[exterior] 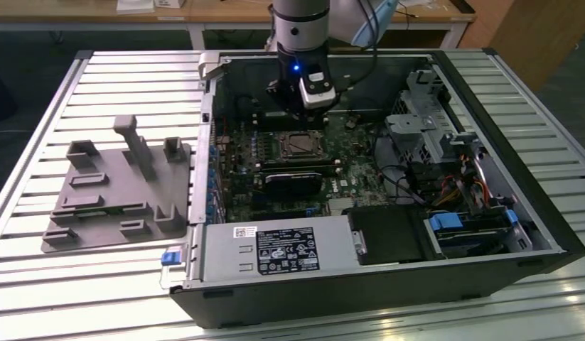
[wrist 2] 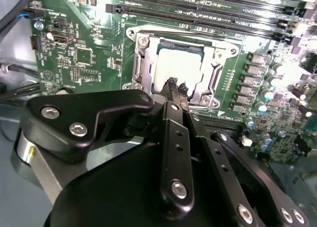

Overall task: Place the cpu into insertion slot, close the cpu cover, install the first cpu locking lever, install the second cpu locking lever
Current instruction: 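Install the first cpu locking lever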

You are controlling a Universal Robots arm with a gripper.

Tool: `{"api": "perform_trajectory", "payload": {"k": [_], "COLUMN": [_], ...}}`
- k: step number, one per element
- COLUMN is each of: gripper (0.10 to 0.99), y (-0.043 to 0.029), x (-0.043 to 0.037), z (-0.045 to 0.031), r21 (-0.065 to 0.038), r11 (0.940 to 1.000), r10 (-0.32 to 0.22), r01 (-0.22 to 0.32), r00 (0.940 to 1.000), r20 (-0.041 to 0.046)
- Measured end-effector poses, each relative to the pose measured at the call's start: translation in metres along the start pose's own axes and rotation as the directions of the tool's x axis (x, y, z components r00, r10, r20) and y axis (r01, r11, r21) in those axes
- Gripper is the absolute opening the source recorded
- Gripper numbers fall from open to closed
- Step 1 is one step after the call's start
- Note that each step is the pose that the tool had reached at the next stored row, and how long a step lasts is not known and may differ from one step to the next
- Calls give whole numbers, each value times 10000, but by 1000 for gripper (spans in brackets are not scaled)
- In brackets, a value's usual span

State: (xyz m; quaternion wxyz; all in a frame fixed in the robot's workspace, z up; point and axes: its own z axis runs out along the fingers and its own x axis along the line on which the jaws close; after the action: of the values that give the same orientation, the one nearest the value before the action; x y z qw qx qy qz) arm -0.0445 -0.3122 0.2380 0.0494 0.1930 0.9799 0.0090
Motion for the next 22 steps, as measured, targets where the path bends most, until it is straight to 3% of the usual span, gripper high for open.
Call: {"api": "perform_trajectory", "payload": {"k": [13, 22], "gripper": [102, 102], "y": [-71, -96], "x": [-32, -42], "z": [-28, -27], "r21": [103, 105], "r11": [9999, 9982], "r10": [-51, -593], "r01": [50, 593], "r00": [10000, 9982], "r20": [41, 42]}}
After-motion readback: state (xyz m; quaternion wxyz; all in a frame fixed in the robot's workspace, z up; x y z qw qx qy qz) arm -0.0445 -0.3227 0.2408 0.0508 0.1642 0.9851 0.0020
